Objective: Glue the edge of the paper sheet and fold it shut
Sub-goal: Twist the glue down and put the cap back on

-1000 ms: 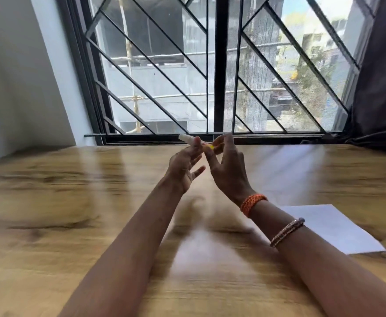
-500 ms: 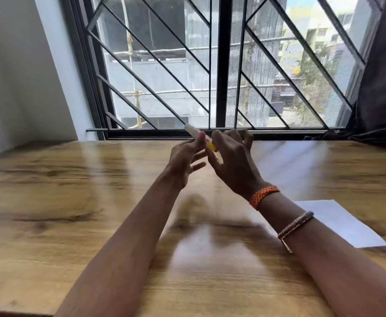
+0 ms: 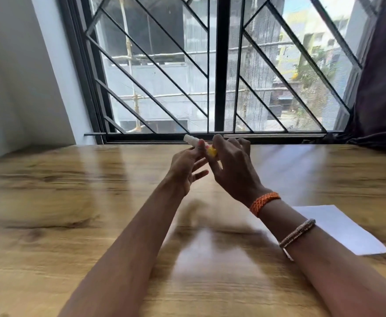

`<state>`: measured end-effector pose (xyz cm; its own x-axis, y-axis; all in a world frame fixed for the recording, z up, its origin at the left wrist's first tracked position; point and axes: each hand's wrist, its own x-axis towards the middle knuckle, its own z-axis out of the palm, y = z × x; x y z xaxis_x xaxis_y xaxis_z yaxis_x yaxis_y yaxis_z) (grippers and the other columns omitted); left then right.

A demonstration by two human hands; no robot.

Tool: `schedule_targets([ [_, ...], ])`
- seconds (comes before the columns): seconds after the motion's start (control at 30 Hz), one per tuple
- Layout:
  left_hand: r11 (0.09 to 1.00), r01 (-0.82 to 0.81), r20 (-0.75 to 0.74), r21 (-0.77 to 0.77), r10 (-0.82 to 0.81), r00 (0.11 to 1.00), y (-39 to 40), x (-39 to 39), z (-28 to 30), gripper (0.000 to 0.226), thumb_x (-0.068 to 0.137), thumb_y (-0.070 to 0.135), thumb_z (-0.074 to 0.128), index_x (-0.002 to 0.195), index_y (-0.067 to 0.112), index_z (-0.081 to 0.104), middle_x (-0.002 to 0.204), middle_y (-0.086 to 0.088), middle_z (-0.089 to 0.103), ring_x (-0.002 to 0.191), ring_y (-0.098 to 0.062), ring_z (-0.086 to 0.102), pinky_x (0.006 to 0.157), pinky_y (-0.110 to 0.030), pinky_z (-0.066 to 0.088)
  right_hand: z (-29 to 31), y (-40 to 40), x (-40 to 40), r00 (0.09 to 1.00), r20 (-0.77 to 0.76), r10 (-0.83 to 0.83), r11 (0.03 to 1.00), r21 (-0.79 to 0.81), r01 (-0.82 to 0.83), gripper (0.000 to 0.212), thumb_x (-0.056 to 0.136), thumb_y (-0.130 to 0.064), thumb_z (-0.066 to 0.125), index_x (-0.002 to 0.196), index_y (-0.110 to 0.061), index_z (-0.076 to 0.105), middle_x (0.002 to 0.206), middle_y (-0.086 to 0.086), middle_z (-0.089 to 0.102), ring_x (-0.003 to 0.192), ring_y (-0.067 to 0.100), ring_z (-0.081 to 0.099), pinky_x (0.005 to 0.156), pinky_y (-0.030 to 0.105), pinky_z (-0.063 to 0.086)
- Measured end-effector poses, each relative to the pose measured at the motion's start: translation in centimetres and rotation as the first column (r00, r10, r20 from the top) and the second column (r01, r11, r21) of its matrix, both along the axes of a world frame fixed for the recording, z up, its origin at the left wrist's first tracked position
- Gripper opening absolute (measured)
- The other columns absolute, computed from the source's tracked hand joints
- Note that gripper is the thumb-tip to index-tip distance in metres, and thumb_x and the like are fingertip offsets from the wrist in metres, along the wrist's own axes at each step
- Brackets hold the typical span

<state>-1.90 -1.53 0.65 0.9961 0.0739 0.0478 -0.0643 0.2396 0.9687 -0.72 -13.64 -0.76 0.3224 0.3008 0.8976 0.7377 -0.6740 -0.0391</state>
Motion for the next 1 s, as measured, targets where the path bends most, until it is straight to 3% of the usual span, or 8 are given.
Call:
schedule_targets([
  [0.07, 0.999, -0.041, -0.004, 0.035, 0.041, 0.999, 0.0, 0.0, 0.1, 0.018, 0.087, 0.039, 0.058, 0.086, 0.022, 0.064, 0.087, 0.011, 0.068, 0.088, -0.006, 0.063, 0.078, -0.032, 0.047, 0.3, -0.5, 0.1, 0.954, 0.258, -0.151, 0.968, -0.157, 0.196, 0.021, 0.084, -0.008, 0.059, 0.098, -0.018, 0.045, 0.071, 0.000, 0.057, 0.073, 0.024, 0.055, 0.082, 0.040, 0.031],
  [0.17, 0.996, -0.058, 0.033, 0.071, 0.056, 0.998, -0.1, 0.1, -0.3, 0.023, 0.085, 0.044, 0.058, 0.093, 0.024, 0.065, 0.090, 0.013, 0.069, 0.091, -0.002, 0.062, 0.083, -0.037, 0.042, 0.3, -1.0, 0.3, 0.934, 0.312, -0.174, 0.958, -0.165, 0.233, 0.027, 0.080, -0.005, 0.061, 0.098, -0.018, 0.048, 0.076, 0.000, 0.058, 0.079, 0.024, 0.057, 0.085, 0.040, 0.030],
  [0.33, 1.000, 0.009, 0.102, 0.003, -0.009, 0.995, 0.0, 0.1, -0.2, 0.017, 0.090, 0.036, 0.054, 0.087, 0.023, 0.064, 0.087, 0.012, 0.071, 0.094, -0.001, 0.061, 0.086, -0.036, 0.041, 0.4, -0.5, -0.2, 0.967, -0.193, 0.167, 0.976, 0.171, -0.134, 0.021, 0.084, -0.018, 0.067, 0.094, -0.010, 0.050, 0.069, 0.001, 0.062, 0.061, 0.017, 0.058, 0.070, 0.028, 0.038],
  [0.43, 0.999, 0.026, 0.107, -0.031, -0.023, 0.994, 0.1, 0.1, -0.2, 0.010, 0.091, 0.029, 0.054, 0.085, 0.025, 0.062, 0.086, 0.013, 0.070, 0.091, -0.001, 0.062, 0.084, -0.035, 0.040, 0.8, 0.0, 0.0, 0.794, -0.434, 0.426, 0.871, 0.434, -0.230, 0.019, 0.091, -0.021, 0.061, 0.090, -0.011, 0.045, 0.066, 0.009, 0.064, 0.054, 0.018, 0.060, 0.053, 0.028, 0.048],
  [0.57, 1.000, 0.022, 0.074, -0.016, -0.021, 0.997, -0.1, 0.1, -0.1, 0.007, 0.091, 0.024, 0.055, 0.093, 0.027, 0.061, 0.091, 0.017, 0.068, 0.096, -0.002, 0.058, 0.088, -0.040, 0.033, 1.0, 0.0, 0.5, 0.572, -0.573, 0.587, 0.759, 0.634, -0.144, 0.018, 0.096, -0.019, 0.051, 0.081, -0.017, 0.041, 0.073, 0.008, 0.059, 0.060, 0.016, 0.056, 0.061, 0.033, 0.050],
  [0.67, 1.000, -0.010, 0.059, 0.025, 0.009, 0.998, -0.5, 0.1, -0.1, 0.009, 0.091, 0.023, 0.054, 0.092, 0.028, 0.062, 0.091, 0.017, 0.066, 0.092, -0.004, 0.057, 0.087, -0.040, 0.029, 1.0, -0.3, 0.3, 0.745, -0.487, 0.456, 0.838, 0.516, -0.176, 0.017, 0.092, -0.011, 0.057, 0.081, -0.015, 0.044, 0.072, 0.006, 0.060, 0.060, 0.015, 0.058, 0.058, 0.031, 0.051],
  [0.83, 0.999, -0.039, -0.014, 0.036, 0.040, 0.999, -0.5, 0.2, -0.5, 0.018, 0.089, 0.039, 0.054, 0.092, 0.023, 0.060, 0.093, 0.013, 0.063, 0.088, -0.006, 0.054, 0.083, -0.037, 0.032, 0.3, -1.2, 0.5, 0.997, -0.026, 0.076, 0.994, -0.079, -0.078, 0.013, 0.090, -0.017, 0.060, 0.093, -0.008, 0.050, 0.076, 0.009, 0.063, 0.067, 0.023, 0.052, 0.064, 0.038, 0.046],
  [1.0, 0.996, 0.050, 0.015, -0.076, -0.049, 0.999, -0.6, 0.2, -0.5, 0.012, 0.094, 0.029, 0.048, 0.092, 0.026, 0.059, 0.091, 0.011, 0.065, 0.093, -0.004, 0.056, 0.077, -0.033, 0.036, -0.1, -0.9, 0.5, 0.938, -0.267, 0.220, 0.968, 0.179, -0.177, 0.014, 0.091, -0.016, 0.058, 0.098, -0.007, 0.050, 0.073, 0.008, 0.063, 0.062, 0.021, 0.058, 0.055, 0.037, 0.049],
])
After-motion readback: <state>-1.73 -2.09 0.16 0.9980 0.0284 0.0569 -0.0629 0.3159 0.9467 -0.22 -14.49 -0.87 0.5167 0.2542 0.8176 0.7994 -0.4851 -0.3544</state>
